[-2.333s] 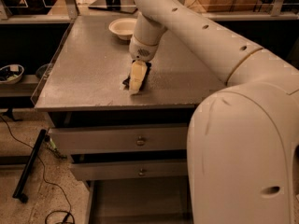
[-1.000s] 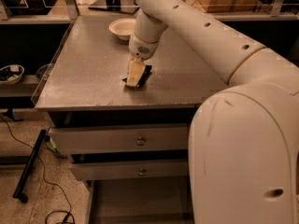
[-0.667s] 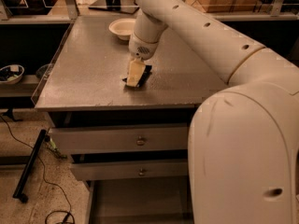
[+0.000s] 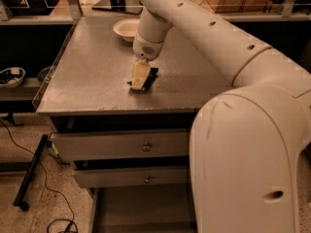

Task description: Place rxbar blueberry into bottom drawer

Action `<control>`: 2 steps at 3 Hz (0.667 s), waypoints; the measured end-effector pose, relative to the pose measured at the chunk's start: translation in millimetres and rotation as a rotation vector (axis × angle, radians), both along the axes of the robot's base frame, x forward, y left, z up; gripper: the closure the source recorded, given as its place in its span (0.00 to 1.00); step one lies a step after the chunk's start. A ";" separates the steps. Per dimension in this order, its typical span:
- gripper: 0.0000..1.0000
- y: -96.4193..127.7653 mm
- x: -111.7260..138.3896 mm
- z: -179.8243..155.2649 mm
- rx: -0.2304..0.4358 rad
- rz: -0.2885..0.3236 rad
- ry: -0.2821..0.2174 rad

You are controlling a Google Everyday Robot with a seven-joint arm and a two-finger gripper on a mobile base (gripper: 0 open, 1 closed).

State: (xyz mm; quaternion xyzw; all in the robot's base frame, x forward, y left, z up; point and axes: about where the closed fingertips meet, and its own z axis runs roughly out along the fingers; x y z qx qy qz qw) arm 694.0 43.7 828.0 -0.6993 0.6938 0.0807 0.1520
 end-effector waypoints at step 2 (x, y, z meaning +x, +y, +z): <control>1.00 -22.3 6.9 23.0 -0.010 -0.006 -0.022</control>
Offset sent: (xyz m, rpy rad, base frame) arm 0.0069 -0.0346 0.0362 -0.0253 -0.0266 -0.0212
